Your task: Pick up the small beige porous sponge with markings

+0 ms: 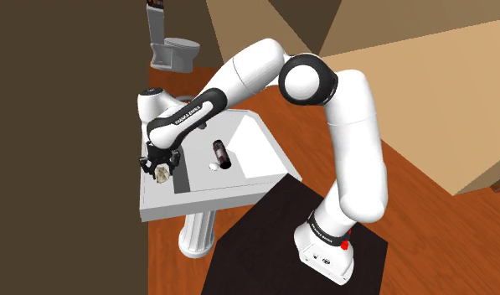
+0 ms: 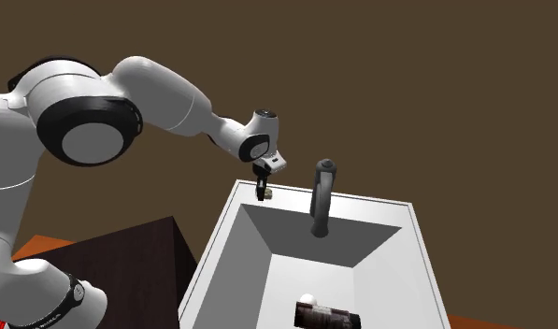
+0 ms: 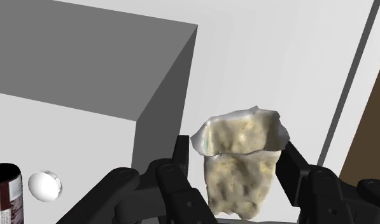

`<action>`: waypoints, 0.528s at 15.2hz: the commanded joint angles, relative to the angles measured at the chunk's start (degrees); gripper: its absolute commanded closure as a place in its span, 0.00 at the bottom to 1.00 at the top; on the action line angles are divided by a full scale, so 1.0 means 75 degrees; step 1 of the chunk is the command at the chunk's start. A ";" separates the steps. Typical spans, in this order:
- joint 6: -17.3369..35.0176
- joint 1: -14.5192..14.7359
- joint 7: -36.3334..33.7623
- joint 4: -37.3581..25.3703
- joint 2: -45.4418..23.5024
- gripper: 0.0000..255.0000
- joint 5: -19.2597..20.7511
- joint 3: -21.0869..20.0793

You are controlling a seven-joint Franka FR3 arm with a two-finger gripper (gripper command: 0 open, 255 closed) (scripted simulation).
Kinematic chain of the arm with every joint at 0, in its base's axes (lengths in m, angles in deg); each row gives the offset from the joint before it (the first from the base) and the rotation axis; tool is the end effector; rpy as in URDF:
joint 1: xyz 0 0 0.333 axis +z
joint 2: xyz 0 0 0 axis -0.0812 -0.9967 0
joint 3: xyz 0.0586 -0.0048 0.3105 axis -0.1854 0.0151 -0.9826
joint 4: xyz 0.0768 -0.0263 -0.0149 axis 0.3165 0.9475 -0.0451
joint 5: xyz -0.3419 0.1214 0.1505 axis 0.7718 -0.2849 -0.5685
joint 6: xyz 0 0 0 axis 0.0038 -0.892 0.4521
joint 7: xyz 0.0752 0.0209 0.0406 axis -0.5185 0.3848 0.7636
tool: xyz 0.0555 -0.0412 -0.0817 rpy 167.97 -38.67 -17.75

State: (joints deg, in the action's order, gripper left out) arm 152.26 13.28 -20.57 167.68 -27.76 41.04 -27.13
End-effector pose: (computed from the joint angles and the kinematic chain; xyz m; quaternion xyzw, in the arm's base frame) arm 0.6042 0.2270 0.1776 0.9782 -0.2006 -0.0469 0.0262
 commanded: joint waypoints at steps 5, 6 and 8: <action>-0.0377 -0.0067 0.0065 0.0056 0.0435 1.00 -0.0110 -0.0089; -0.0446 -0.0078 0.0076 0.0059 0.0507 1.00 -0.0130 -0.0104; -0.0584 -0.0098 0.0098 0.0059 0.0649 1.00 -0.0169 -0.0133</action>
State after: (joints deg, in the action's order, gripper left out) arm 148.37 12.67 -19.98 168.10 -23.42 39.92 -28.03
